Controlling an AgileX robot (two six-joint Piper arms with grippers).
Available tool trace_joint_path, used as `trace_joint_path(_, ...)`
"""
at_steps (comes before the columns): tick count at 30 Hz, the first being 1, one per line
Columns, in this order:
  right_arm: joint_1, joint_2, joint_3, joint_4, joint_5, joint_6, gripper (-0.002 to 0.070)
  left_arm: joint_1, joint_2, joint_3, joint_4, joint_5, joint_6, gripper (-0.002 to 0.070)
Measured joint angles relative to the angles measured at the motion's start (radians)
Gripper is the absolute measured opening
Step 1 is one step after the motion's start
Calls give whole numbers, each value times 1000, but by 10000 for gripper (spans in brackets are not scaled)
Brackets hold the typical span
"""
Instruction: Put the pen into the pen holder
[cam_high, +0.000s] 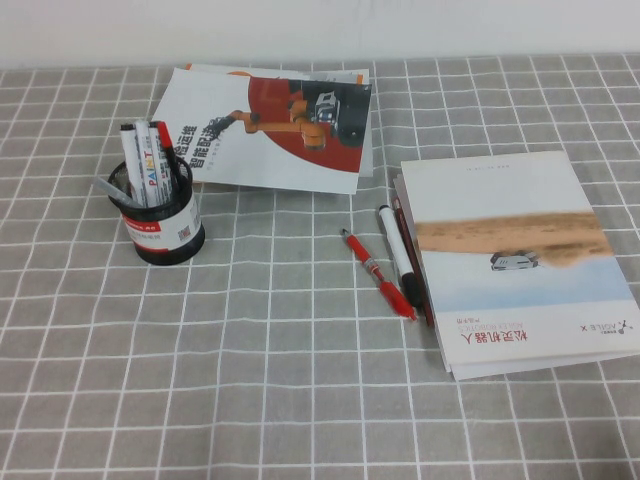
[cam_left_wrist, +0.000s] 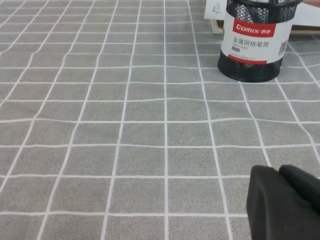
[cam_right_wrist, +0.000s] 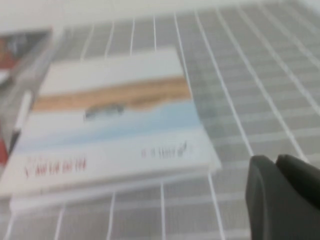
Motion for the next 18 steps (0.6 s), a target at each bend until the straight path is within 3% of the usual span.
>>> trace_joint_path(11, 0, 0, 0, -38, 61, -2, -12, 0, 0, 0, 0, 0, 0, -3)
trace_joint_path(18, 64, 0, 0, -38, 63, -2, -13, 0, 0, 0, 0, 0, 0, -3)
